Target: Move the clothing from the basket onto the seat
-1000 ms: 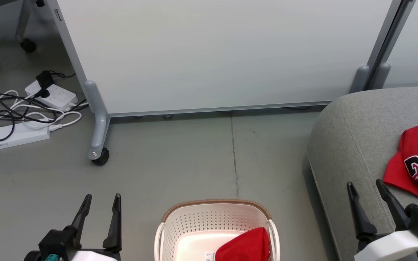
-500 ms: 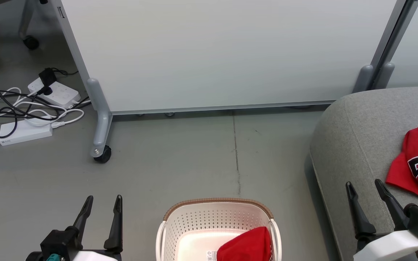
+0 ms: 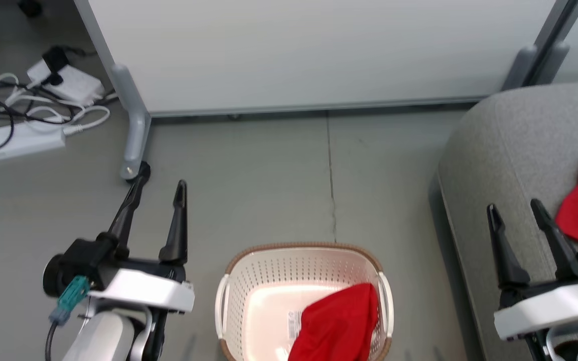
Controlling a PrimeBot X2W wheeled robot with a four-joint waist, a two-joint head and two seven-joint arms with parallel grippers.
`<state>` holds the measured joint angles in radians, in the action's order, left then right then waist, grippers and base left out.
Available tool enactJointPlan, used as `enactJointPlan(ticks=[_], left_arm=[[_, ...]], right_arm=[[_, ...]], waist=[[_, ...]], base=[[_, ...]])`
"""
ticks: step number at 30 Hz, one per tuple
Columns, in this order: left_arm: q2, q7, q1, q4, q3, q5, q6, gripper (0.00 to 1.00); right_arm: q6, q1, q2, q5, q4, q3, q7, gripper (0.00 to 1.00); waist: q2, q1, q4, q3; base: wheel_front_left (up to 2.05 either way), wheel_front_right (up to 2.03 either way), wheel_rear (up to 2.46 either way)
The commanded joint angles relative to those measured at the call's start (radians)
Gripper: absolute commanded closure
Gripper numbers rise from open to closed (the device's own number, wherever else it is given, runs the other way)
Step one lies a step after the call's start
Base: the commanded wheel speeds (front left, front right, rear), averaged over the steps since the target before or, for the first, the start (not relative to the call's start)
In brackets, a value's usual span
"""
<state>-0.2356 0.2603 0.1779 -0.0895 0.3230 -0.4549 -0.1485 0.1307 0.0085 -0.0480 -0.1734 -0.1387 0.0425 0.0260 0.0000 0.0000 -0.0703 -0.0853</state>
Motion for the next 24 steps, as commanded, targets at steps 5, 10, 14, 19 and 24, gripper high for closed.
enactJointPlan(ticks=[5, 10, 14, 19, 24], left_arm=[[0.044, 0.004, 0.150, -0.119, 0.064, 0.033, 0.073, 0.00], [0.085, 0.004, 0.243, -0.262, 0.124, 0.055, 0.130, 0.00], [0.112, -0.001, 0.318, -0.392, 0.167, 0.064, 0.183, 0.00], [0.134, -0.018, 0.392, -0.518, 0.204, 0.062, 0.226, 0.00], [0.145, -0.057, 0.485, -0.671, 0.253, 0.030, 0.269, 0.00]], right_arm=[[0.000, -0.102, -0.004, 0.020, -0.048, -0.004, -0.005, 0.00], [0.000, -0.171, -0.004, 0.019, -0.066, -0.013, -0.023, 0.00], [0.000, -0.218, -0.004, 0.007, -0.077, -0.029, -0.045, 0.00], [0.000, -0.263, -0.004, -0.005, -0.086, -0.053, -0.073, 0.00], [0.000, -0.317, -0.004, -0.027, -0.078, -0.086, -0.114, 0.00]], waist=[[0.0000, 0.0000, 0.054, -0.225], [0.0000, 0.0000, 0.104, -0.358], [0.0000, 0.0000, 0.148, -0.460], [0.0000, 0.0000, 0.200, -0.561], [0.0000, 0.0000, 0.264, -0.674]], base=[[0.00, 0.00, 0.00], [0.00, 0.00, 0.00], [0.00, 0.00, 0.00], [0.00, 0.00, 0.00], [0.00, 0.00, 0.00]])
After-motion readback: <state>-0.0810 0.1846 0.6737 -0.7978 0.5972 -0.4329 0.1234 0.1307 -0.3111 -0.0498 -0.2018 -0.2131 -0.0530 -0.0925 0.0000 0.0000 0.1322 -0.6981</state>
